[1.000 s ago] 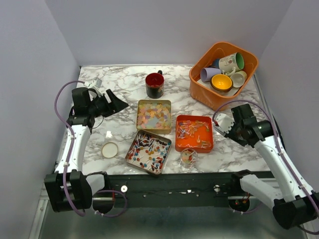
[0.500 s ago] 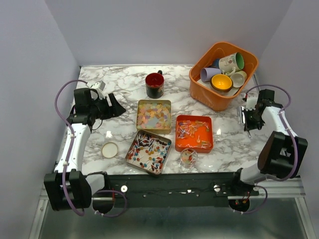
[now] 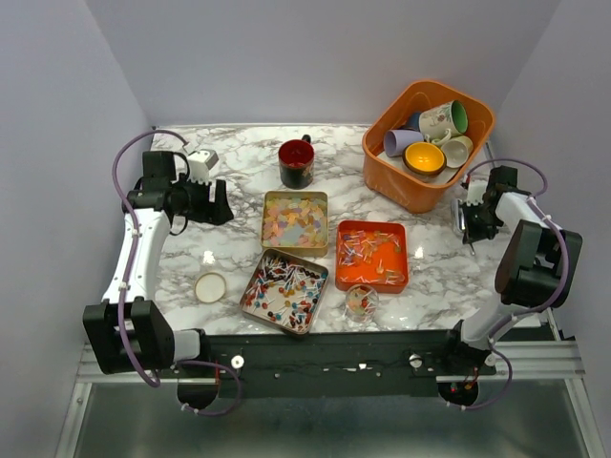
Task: Pack the candies
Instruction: Place the spatula at the center of the board.
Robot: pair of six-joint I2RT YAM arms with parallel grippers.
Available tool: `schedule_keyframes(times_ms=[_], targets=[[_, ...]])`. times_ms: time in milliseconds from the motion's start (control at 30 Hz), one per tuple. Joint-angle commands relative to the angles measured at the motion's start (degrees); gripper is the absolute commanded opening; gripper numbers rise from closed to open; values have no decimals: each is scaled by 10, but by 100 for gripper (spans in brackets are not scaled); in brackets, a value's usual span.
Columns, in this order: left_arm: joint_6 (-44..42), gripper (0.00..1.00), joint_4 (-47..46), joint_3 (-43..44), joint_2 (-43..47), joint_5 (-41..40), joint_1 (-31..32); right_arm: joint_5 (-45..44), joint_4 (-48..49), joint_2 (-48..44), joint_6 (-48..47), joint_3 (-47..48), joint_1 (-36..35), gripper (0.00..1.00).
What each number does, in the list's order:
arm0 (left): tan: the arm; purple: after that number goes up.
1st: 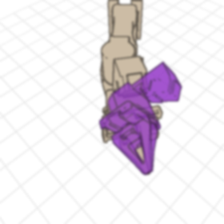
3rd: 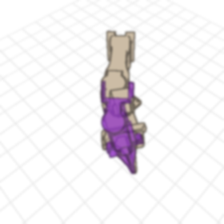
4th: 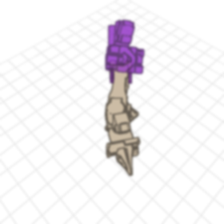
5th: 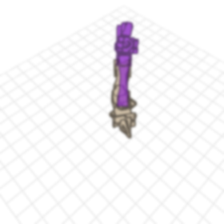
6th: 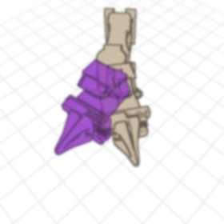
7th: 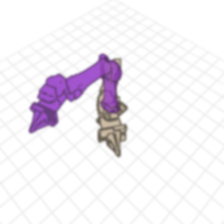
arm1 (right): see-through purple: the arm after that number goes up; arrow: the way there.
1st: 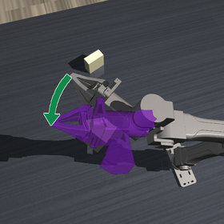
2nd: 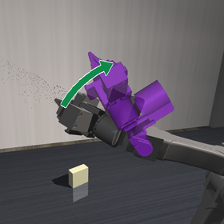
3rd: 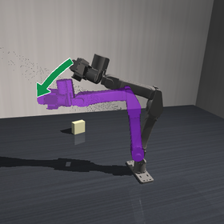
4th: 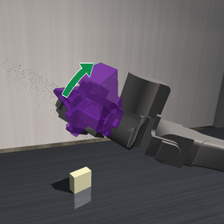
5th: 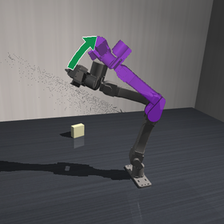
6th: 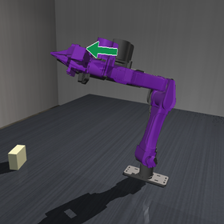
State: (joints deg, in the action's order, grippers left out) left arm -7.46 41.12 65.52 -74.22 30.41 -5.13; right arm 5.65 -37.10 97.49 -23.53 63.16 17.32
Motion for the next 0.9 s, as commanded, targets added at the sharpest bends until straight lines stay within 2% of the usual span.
schedule_keyframes(times_ms=[0,67,167,200,267,300,400,467,500,600,733,867], targets=[[-191,82,127,18,-4,-27,-1,-13,36,10,5,15,1,1],[-217,83,129,8,-4,-43,-5,-9,36,16,6,14,1,7],[-254,83,137,-2,-8,-58,-9,1,29,18,8,13,1,20],[-266,82,142,-1,-8,-56,-7,4,27,17,5,12,1,30],[-272,81,153,7,-1,-23,-6,10,19,12,2,12,1,42],[-274,81,154,10,2,-10,-4,12,17,9,2,13,1,51],[-282,81,156,4,16,2,42,17,5,-10,8,17,2,60],[-311,80,147,-24,33,-4,83,25,-2,-25,11,22,1,62],[-323,80,141,-36,39,-17,132,28,-6,-38,14,23,1,64],[-382,80,112,-69,44,-49,213,46,-25,-56,16,27,1,66],[-410,78,71,-54,-6,-64,262,85,-72,-88,12,29,1,66],[-430,76,37,-1,-86,-69,284,110,-97,-116,11,24,1,67]])
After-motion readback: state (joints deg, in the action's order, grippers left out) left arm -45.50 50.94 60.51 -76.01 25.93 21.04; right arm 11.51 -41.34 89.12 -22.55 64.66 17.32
